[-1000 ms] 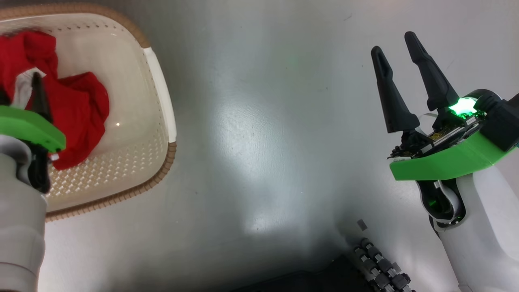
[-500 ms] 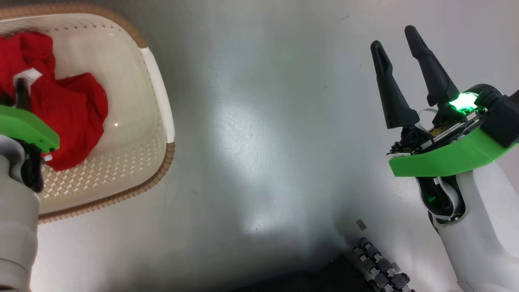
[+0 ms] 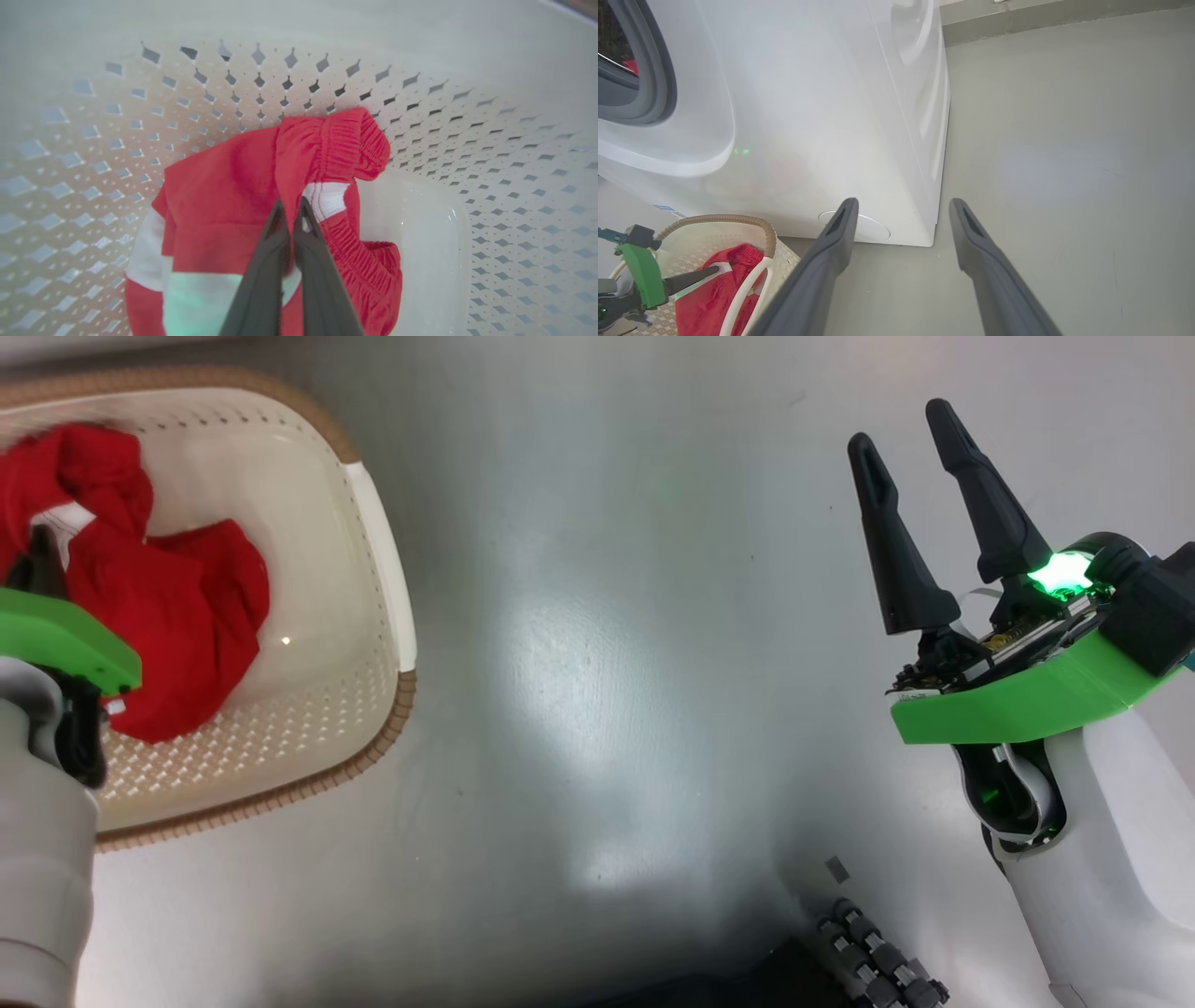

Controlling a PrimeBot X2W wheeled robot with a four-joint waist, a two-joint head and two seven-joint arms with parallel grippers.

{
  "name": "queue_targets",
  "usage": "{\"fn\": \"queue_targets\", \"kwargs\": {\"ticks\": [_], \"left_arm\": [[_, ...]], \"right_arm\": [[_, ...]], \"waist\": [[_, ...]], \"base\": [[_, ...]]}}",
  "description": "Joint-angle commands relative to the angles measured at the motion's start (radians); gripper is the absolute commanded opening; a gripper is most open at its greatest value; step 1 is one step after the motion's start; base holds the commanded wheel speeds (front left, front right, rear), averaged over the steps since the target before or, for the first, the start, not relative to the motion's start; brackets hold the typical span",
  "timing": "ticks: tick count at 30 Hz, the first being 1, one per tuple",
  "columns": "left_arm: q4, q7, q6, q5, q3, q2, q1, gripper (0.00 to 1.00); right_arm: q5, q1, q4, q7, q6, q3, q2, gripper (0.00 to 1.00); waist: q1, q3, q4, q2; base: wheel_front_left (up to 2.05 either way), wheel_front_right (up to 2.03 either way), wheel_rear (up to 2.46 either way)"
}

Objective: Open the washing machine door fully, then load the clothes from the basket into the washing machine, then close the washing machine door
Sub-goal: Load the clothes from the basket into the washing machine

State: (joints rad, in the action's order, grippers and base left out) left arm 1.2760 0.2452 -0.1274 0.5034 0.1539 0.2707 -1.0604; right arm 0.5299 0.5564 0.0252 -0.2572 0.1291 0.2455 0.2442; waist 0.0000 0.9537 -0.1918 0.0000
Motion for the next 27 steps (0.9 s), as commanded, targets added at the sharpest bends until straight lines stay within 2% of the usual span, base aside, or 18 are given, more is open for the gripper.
{"fn": "queue_targets", "kwargs": {"ticks": [1, 11, 27], "left_arm": [[-0.012, 0.013, 0.0, 0.01, -0.013, 0.039, 0.06, 0.0], [-0.184, 0.016, -0.002, -0.006, -0.042, 0.033, 0.166, 0.0], [-0.492, 0.017, -0.003, -0.089, -0.126, -0.017, 0.386, 0.0]], "right_arm": [[-0.003, -0.039, -0.015, -0.005, 0.002, 0.017, -0.002, 1.0], [0.004, -0.039, -0.005, -0.005, 0.002, 0.022, 0.0, 1.0], [0.011, -0.066, 0.012, -0.005, 0.002, 0.027, 0.007, 1.0]], "waist": [[0.0, -0.016, 0.006, 0.0], [0.0, -0.078, 0.026, 0.0], [0.0, -0.191, 0.053, 0.0]], "base": [[0.0, 0.0, 0.0], [0.0, 0.0, 0.0], [0.0, 0.0, 0.0]]}}
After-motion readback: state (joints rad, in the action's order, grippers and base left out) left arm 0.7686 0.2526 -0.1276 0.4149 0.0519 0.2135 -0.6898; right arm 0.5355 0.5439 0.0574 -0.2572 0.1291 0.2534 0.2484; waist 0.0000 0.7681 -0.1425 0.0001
